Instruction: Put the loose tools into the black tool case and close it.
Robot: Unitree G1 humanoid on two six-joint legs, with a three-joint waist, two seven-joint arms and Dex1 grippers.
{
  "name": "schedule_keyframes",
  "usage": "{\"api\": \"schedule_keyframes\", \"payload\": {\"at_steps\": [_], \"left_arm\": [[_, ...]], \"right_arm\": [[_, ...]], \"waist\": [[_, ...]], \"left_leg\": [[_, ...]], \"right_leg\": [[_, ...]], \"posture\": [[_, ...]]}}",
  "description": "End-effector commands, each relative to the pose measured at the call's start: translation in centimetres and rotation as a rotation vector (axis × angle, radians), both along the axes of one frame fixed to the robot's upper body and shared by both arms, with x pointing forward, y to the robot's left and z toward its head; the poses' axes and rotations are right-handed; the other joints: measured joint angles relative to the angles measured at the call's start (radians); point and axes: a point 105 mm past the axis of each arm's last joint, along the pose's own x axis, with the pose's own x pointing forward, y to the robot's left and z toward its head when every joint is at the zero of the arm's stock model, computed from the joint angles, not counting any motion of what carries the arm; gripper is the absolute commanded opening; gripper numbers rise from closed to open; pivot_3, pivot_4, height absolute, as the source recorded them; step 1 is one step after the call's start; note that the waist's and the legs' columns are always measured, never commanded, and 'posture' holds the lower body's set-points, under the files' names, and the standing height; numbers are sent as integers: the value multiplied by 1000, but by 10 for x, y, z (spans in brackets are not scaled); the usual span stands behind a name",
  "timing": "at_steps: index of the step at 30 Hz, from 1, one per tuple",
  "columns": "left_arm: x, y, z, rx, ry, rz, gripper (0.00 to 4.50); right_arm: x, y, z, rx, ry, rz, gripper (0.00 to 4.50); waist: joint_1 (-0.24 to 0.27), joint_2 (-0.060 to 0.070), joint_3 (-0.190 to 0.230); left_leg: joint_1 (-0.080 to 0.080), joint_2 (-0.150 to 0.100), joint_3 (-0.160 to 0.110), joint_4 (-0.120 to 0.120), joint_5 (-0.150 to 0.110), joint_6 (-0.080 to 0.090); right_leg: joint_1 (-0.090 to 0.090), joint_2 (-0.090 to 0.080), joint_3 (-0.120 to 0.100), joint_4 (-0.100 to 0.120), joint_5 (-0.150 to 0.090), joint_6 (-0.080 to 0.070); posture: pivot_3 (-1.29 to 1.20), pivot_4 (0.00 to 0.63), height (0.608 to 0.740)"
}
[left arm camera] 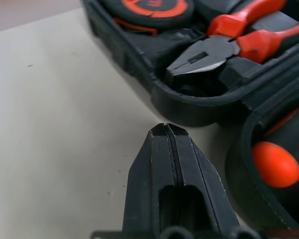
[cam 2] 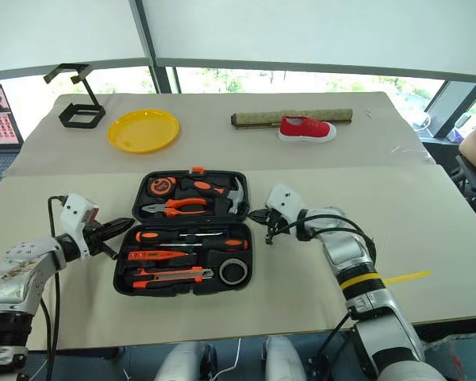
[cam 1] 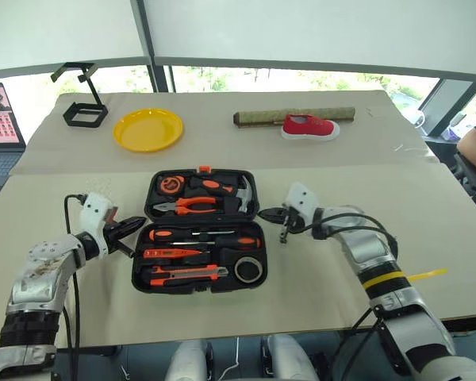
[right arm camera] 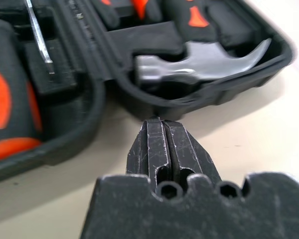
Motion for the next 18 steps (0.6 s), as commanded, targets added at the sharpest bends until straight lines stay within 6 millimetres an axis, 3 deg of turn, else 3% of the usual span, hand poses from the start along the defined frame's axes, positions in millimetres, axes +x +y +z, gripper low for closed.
{"api": "schedule_keyframes", "payload": {"at_steps": [1, 8, 18], "left_arm": [[5, -27, -2, 10, -13, -109, 7], [-11, -73, -12, 19, 5, -299, 7], [-25, -105, -21, -35, -13, -308, 7]], "right_arm": [[-10, 13, 8, 28, -8, 64, 0], [-29, -2, 7, 19, 30, 39, 0], [-48, -53, 6, -13, 23, -80, 0]], "waist": [[8, 0, 0], [30, 0, 0], [44, 2, -1]], "left_leg": [[0, 0, 0, 0, 0, 0], [0, -1, -1, 1, -1, 2], [4, -4, -1, 1, -4, 6]], "right_leg": [[0, 0, 0, 0, 0, 0], [1, -1, -1, -1, 0, 1], [9, -3, -1, -6, 0, 4]], "posture": [[0, 150, 740], [0, 150, 740], [0, 150, 740]]}}
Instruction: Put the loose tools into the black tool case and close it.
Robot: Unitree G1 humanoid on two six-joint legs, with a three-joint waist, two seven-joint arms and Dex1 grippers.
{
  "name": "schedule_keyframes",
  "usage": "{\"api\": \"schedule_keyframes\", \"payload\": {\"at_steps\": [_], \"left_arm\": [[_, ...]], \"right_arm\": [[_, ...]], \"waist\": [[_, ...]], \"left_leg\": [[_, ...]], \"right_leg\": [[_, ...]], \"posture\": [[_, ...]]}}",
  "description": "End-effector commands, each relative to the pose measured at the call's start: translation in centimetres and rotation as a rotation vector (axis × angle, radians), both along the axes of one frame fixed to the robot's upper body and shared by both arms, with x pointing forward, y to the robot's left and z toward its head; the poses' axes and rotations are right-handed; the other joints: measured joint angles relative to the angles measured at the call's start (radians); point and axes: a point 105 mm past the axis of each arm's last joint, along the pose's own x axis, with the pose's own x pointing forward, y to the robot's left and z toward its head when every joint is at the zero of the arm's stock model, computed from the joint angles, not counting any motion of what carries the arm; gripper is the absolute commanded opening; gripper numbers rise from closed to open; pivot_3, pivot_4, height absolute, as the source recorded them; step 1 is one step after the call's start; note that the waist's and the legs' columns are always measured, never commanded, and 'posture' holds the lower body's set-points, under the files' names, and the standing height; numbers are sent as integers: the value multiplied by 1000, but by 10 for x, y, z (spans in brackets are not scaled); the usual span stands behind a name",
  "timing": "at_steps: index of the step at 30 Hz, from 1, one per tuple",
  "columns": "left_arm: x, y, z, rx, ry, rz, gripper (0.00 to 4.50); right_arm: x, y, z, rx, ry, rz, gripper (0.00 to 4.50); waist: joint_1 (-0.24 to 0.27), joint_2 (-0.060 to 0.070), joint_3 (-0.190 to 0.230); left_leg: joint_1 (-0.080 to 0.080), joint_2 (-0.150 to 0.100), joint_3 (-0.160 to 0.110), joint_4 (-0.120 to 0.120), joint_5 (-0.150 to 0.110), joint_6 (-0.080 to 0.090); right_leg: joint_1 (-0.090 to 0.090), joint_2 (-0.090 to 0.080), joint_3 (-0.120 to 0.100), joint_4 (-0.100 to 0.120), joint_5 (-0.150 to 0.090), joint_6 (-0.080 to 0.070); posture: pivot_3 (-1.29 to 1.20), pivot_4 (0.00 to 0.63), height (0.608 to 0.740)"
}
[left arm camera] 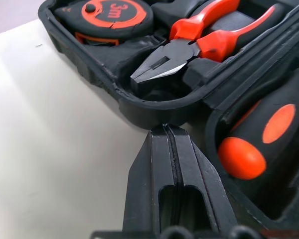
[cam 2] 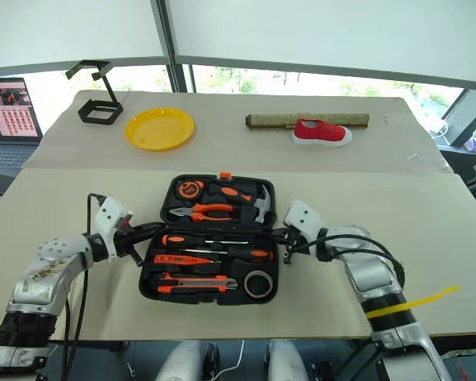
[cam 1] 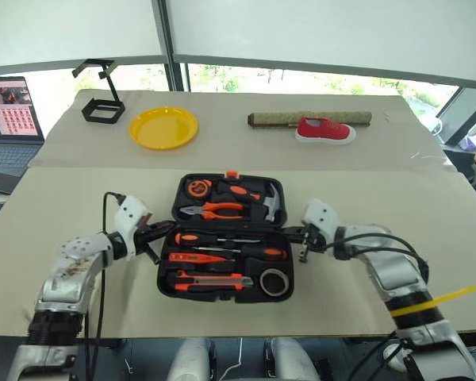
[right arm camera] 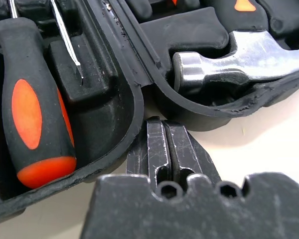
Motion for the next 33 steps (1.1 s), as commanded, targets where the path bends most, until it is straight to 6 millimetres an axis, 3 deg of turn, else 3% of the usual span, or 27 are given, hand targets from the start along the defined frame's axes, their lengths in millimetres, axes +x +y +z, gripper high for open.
{"api": "schedule_keyframes", "payload": {"at_steps": [1, 9, 13, 15, 16, 20, 22, 24, 26, 28, 30, 33], "left_arm": [[-11, -37, -13, -31, 21, -80, 7], [-19, -41, -14, -84, 47, -47, 7], [-13, -30, -9, -105, 44, 37, 7], [-12, -21, -5, -131, 62, 84, 519], [-13, -17, -2, -144, 70, 97, 722], [-29, 1, 5, -147, 177, 101, 2081], [-30, 21, 9, -116, 260, 162, 2904], [-31, 25, 21, -145, 320, 161, 3651], [-23, 28, 27, -108, 355, 204, 4445], [-12, 24, 38, -148, 381, 232, 4500], [1, 19, 46, -189, 394, 263, 4500], [14, 6, 42, -179, 417, 294, 4500]], "right_arm": [[-5, -8, 17, 29, -66, 6, 0], [-9, -25, 12, 18, -64, -34, 0], [-2, -37, 15, 30, -74, -83, 0], [-5, -39, 23, 100, -25, -85, 0], [-10, -38, 25, 105, 1, -59, 578], [-6, -47, 46, 111, -56, -88, 1714], [-11, -58, 44, 48, 63, -104, 2515], [-17, -65, 43, 14, 193, -130, 3235], [-8, -62, 52, 52, 260, -199, 3950], [1, -55, 62, 94, 323, -245, 4476], [9, -46, 72, 146, 376, -269, 4476], [29, -40, 68, 131, 411, -368, 4476]], "waist": [[4, 0, 0], [6, 0, 0], [5, 0, 0], [5, 0, 0], [3, 0, 0], [-14, 0, 0], [-20, 0, 0], [-21, 0, 1], [-22, 0, 1], [-23, -1, 1], [-24, -1, 2], [-26, -1, 2]], "left_leg": [[2, 0, 0, 0, 0, 0], [5, -1, -3, 0, -1, 2], [5, -2, -4, 0, -1, 2], [5, -2, -4, 0, -1, 2], [5, -2, -5, 0, -1, 3], [4, 0, -8, 0, -1, 2], [4, 1, -9, -1, -1, 2], [5, 1, -9, 0, -1, 2], [5, 2, -10, 0, -1, 2], [6, 2, -10, 0, 0, 1], [5, 1, -11, 0, 1, -1], [6, 0, -13, -1, 1, -1]], "right_leg": [[2, 0, 0, -1, 0, 0], [6, -3, 1, 0, -1, 2], [5, -3, 1, 0, -1, 2], [5, -3, 1, 0, -1, 2], [5, -3, 1, 0, -1, 2], [4, -2, 1, 0, -1, 2], [4, -1, 1, 0, -1, 2], [4, -1, 1, 1, -1, 1], [4, -1, 1, 2, -1, 1], [4, 0, 1, 2, -1, 1], [4, 2, 2, 2, 0, 0], [4, 3, 2, 3, 0, -1]], "posture": [[0, 150, 740], [0, 150, 740], [0, 150, 740], [0, 150, 740], [0, 150, 740], [0, 150, 740], [0, 150, 740], [0, 150, 740], [0, 150, 740], [0, 150, 740], [0, 150, 740], [0, 150, 740]]}}
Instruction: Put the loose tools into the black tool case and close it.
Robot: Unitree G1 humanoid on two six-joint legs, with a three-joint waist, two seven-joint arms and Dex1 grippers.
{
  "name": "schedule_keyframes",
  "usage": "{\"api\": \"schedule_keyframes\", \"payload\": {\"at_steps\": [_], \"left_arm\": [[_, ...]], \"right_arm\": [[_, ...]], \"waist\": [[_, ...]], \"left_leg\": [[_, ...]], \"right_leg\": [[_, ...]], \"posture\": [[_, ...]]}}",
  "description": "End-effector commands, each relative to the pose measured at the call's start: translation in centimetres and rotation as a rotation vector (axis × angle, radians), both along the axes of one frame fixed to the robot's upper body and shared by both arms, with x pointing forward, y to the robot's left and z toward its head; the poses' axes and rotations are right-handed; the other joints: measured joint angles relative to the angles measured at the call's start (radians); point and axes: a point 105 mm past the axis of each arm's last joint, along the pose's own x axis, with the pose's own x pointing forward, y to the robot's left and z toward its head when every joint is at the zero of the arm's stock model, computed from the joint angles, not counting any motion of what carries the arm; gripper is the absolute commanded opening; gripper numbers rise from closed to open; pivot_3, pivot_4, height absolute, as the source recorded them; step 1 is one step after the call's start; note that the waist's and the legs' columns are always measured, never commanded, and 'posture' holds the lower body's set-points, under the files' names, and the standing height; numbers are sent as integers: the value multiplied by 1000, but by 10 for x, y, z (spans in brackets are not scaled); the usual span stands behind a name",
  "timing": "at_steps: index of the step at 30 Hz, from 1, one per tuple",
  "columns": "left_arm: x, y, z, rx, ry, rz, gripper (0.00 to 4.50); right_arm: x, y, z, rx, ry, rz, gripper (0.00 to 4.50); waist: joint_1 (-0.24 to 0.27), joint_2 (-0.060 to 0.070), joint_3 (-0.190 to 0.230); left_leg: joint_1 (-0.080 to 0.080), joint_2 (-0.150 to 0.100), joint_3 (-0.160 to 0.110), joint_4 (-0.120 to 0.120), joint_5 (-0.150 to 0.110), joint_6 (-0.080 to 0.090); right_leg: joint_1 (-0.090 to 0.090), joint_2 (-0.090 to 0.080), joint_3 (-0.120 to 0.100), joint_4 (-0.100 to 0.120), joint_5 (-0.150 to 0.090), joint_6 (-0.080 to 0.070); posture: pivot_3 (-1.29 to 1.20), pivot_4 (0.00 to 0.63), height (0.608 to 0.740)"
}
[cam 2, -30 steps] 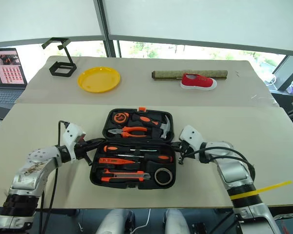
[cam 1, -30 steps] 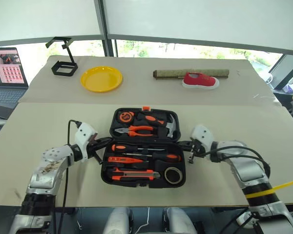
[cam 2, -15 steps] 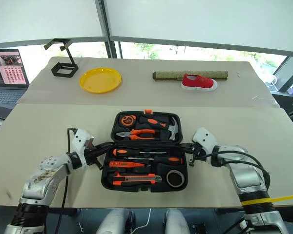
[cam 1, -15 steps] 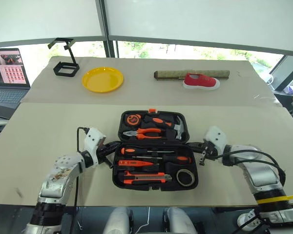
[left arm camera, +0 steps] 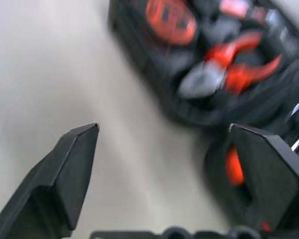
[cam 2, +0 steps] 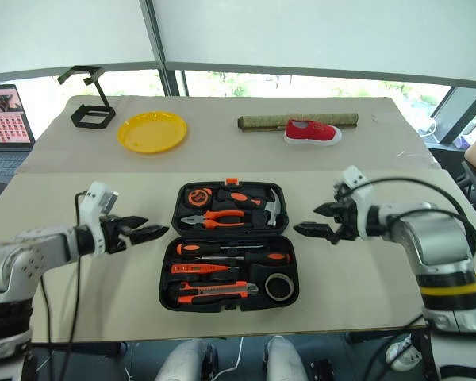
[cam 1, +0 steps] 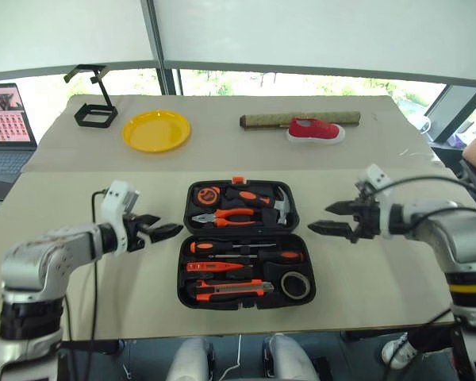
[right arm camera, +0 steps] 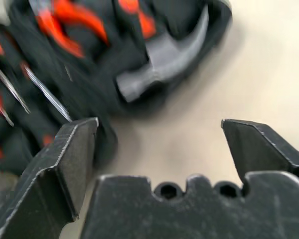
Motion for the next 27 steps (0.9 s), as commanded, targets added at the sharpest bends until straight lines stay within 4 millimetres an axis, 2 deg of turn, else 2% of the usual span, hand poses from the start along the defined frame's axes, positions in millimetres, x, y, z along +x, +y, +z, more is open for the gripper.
{"api": "schedule_keyframes", "payload": {"at_steps": [1, 5, 9, 13, 20, 21, 23, 26, 27], "left_arm": [[9, -8, -9, 33, 54, 40, 4500], [12, -11, -25, 87, 98, 77, 4500], [20, -14, -30, 88, 101, 124, 4500], [29, -11, -34, 111, 83, 187, 3430], [30, -11, -37, 100, 66, 218, 896], [31, -10, -36, 88, 56, 228, 674], [34, -10, -33, 70, 32, 242, 507], [37, -8, -28, 51, -2, 255, 460], [38, -9, -23, 37, -36, 250, 445]], "right_arm": [[17, 0, -9, -38, 69, -114, 4476], [27, 5, -25, -101, 81, -138, 4476], [33, 12, -36, -95, 131, -160, 4476], [28, 18, -48, -93, 212, -164, 3432], [33, 10, -56, -141, 220, -224, 1006], [35, 10, -55, -138, 213, -231, 700], [37, 11, -52, -129, 194, -230, 85], [40, 17, -43, -88, 150, -219, 0], [43, 24, -34, -42, 81, -182, 0]], "waist": [[-1, 0, 0], [-3, 0, 0], [-2, 0, 0], [-2, 0, 0], [-3, -1, -1], [-4, -1, -1], [-4, -1, -1], [-6, -1, -1], [-6, -1, -1]], "left_leg": [[-1, 0, 0, 0, 0, 0], [-5, 0, 0, -1, 0, 0], [-7, -1, 0, 0, 0, -1], [-4, -1, -1, 0, 0, 0], [5, -1, -3, 0, 3, -2], [6, -1, -3, 0, 3, -2], [7, -1, -3, 0, 3, -2], [8, 0, -3, 0, 4, -2], [8, 0, -3, 0, 4, -2]], "right_leg": [[0, 0, 0, 0, 0, 0], [-3, 0, -1, -1, 0, 0], [-4, -1, -1, -1, 0, 1], [-1, -1, -2, -2, 0, 1], [6, 0, -1, 2, 1, -1], [7, 0, -1, 2, 1, -2], [8, 0, -1, 2, 1, -2], [9, -1, -1, 1, 2, -2], [9, -1, -1, 1, 2, -2]], "posture": [[0, 150, 740], [0, 150, 740], [0, 150, 740], [0, 150, 740], [0, 150, 740], [0, 150, 740], [0, 150, 740], [0, 150, 740], [0, 150, 740]]}}
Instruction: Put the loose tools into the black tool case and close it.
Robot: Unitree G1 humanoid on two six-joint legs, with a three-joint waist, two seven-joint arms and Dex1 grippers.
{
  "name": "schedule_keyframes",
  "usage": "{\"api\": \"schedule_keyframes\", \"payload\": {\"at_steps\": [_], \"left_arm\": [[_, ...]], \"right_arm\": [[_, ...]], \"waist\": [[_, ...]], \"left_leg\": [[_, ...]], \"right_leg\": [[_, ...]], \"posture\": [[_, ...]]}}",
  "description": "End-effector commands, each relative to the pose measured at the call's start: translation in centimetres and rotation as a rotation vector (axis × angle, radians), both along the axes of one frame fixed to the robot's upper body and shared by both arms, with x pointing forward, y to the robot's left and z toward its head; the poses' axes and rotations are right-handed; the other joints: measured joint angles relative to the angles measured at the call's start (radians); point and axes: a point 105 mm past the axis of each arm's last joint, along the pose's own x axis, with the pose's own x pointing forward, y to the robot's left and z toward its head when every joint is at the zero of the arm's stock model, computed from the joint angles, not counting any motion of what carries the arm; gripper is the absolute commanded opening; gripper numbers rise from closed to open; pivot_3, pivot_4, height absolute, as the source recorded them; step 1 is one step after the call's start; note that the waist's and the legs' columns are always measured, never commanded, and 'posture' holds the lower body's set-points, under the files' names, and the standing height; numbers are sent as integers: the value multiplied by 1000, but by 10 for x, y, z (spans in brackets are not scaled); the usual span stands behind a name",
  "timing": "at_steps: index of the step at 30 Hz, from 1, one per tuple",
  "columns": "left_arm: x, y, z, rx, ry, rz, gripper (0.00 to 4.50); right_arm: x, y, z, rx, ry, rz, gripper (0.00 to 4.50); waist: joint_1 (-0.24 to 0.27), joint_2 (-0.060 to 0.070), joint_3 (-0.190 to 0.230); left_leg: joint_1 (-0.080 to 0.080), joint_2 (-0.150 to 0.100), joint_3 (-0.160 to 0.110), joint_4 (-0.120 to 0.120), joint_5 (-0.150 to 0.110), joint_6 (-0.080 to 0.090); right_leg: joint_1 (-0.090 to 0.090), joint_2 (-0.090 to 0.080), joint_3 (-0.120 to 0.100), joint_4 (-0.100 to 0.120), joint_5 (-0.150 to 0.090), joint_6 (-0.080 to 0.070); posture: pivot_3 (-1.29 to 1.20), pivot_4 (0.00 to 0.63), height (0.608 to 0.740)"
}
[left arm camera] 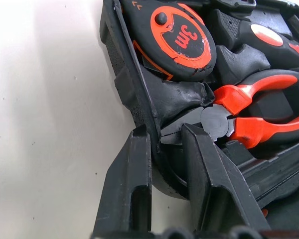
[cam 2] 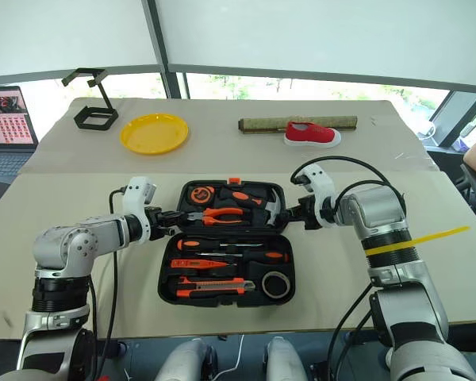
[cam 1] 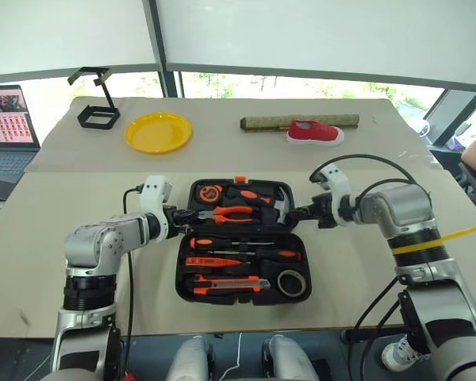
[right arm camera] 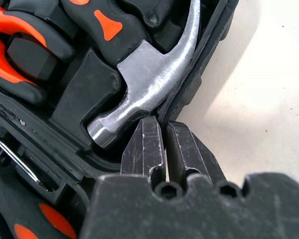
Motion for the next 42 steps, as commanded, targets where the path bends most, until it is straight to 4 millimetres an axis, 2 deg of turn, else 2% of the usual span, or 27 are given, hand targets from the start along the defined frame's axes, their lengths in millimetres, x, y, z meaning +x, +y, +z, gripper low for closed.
{"api": "schedule_keyframes", "payload": {"at_steps": [1, 4, 9, 12, 15, 19, 21, 24, 27, 29, 32, 35, 38, 41, 42], "left_arm": [[8, 21, 10, 36, -97, 98, 437], [8, 20, 28, 8, -271, 50, 424], [-10, 24, 56, 1, -620, -60, 424], [-19, 32, 56, 50, -738, -74, 424], [-35, 30, 66, 160, -937, -144, 424], [-56, 27, 52, 294, -1000, -254, 424], [-68, 26, 44, 351, -1016, -319, 424], [-88, 33, 17, 460, -990, -414, 424], [-100, 40, 0, 534, -968, -473, 424], [-105, 43, -5, 539, -956, -493, 424], [-114, 46, -12, 555, -938, -545, 1140], [-116, 59, -18, 548, -878, -518, 2188], [-107, 75, -23, 507, -781, -440, 3333], [-94, 80, -18, 451, -743, -376, 4445], [-84, 78, -18, 441, -718, -382, 4445]], "right_arm": [[6, 5, 18, 54, -164, 38, 0], [-2, 14, 34, 102, -302, 132, 0], [-17, 13, 49, 108, -492, 186, 0], [-30, 6, 50, 7, -661, 270, 0], [-42, -3, 43, -166, -850, 361, 0], [-59, -14, 27, -258, -954, 396, 0], [-66, -17, 27, -285, -1032, 402, 0], [-85, -26, 7, -374, -1065, 460, 0], [-98, -38, -9, -444, -1080, 494, 0], [-107, -43, -16, -446, -1073, 504, 797], [-121, -43, -24, -477, -1096, 577, 1675], [-129, -45, -26, -519, -1126, 618, 2703], [-133, -56, -29, -503, -1062, 555, 3743], [-139, -64, -30, -422, -967, 469, 3786], [-147, -63, -31, -355, -896, 449, 3786]], "waist": [[-2, 0, 0], [-6, 0, 0], [-15, 0, 1], [-11, 1, 1], [-4, 0, 2], [9, 0, 1], [12, 1, 1], [14, 1, 1], [16, 1, 1], [18, 0, 1], [18, 0, 1], [5, 1, 2], [-3, 1, 2], [4, 1, 2], [8, 1, 2]], "left_leg": [[0, 0, 0, 0, 0, 0], [-4, 0, 0, 0, 1, 0], [-17, 1, 1, -1, 1, -1], [-25, 1, 2, -1, 2, -2], [-27, 1, 2, -1, 0, 0], [-26, 0, 4, -1, -2, 4], [-24, 0, 5, 0, -2, 5], [-20, 0, 6, -1, -3, 5], [-14, 0, 8, -1, -3, 6], [-11, 0, 11, -1, -4, 6], [-10, 0, 11, -1, -4, 6], [-9, 1, 11, -1, -4, 6], [-4, 3, 13, -2, -4, 6], [-3, 4, 13, -2, -4, 6], [-3, 4, 13, -2, -4, 6]], "right_leg": [[0, 0, 0, 0, 0, 0], [-5, 0, 1, 1, 0, 0], [-19, 0, 1, 1, 1, -1], [-26, 0, 0, 0, 1, -1], [-27, 0, -1, -3, 1, 0], [-24, -2, -1, -6, 1, 2], [-22, -3, -1, -6, 1, 3], [-19, -4, -1, -6, 0, 4], [-11, -5, -3, -8, -2, 5], [-9, -6, -3, -8, -2, 4], [-8, -8, -3, -8, -5, 1], [-10, -8, -1, -5, -3, 4], [-8, -5, 1, -4, -4, 3], [-7, -5, 1, -2, -5, 2], [-7, -5, 1, -2, -5, 2]], "posture": [[0, 150, 740], [0, 150, 740], [0, 150, 740], [0, 150, 740], [0, 150, 740], [0, 150, 740], [0, 150, 740], [0, 150, 740], [0, 150, 740], [0, 150, 740], [0, 150, 740], [0, 150, 740], [0, 150, 740], [0, 150, 740], [0, 150, 740]]}}
